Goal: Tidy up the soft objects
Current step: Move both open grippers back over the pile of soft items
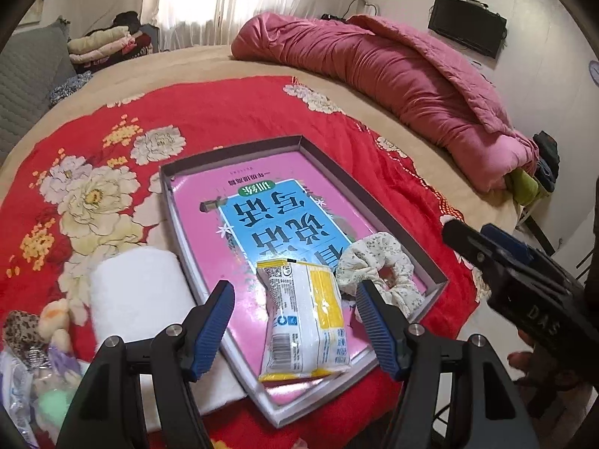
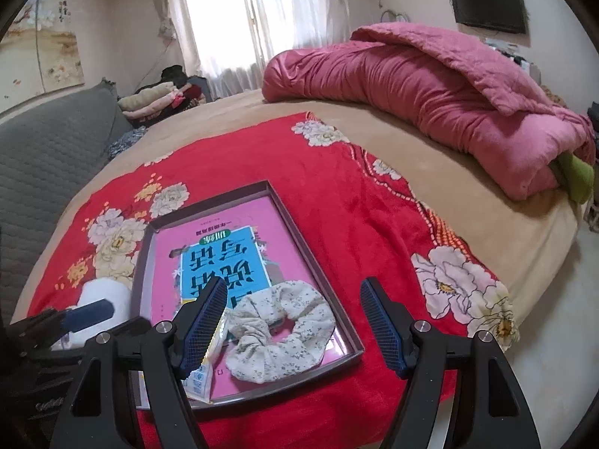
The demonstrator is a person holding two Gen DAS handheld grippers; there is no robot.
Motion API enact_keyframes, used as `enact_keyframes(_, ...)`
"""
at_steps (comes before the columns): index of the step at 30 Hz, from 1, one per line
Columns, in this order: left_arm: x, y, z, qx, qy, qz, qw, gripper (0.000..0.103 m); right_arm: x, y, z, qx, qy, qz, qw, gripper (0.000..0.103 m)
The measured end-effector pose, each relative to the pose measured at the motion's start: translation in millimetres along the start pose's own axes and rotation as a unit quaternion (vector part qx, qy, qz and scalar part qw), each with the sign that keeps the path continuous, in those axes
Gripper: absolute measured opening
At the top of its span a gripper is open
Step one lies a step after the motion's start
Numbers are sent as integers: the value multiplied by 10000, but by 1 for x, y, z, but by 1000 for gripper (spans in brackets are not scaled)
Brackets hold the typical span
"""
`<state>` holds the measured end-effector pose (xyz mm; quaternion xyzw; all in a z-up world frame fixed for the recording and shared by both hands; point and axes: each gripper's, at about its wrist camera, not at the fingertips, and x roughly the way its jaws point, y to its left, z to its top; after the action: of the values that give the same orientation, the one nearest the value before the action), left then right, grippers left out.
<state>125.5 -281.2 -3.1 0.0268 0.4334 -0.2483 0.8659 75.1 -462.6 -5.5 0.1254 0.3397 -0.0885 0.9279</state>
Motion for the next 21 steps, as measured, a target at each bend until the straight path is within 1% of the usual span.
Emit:
enact_keyframes(5,-24,7,-7,27,-108,121,9999,67,-13,9,4,35,-157,4,9999,75)
enact_keyframes(12,-65,28,-22,-117,-308,403,9986,67,-33,32,8,-163,-325,77,9993,75)
enact_keyframes(15,-78,35,-26,-216,-354,369,9985,67,-40,44,10,-278,-373,103,9989,75)
enact_keyframes(18,-87,37,-29,-170,-400,437,9981,67,-51,57,10,-369,-449,125,9982,75)
enact_keyframes(21,-98,42,-31,-245,-467,406,9978,67,-59,69,11,-503,-461,146,9976,75)
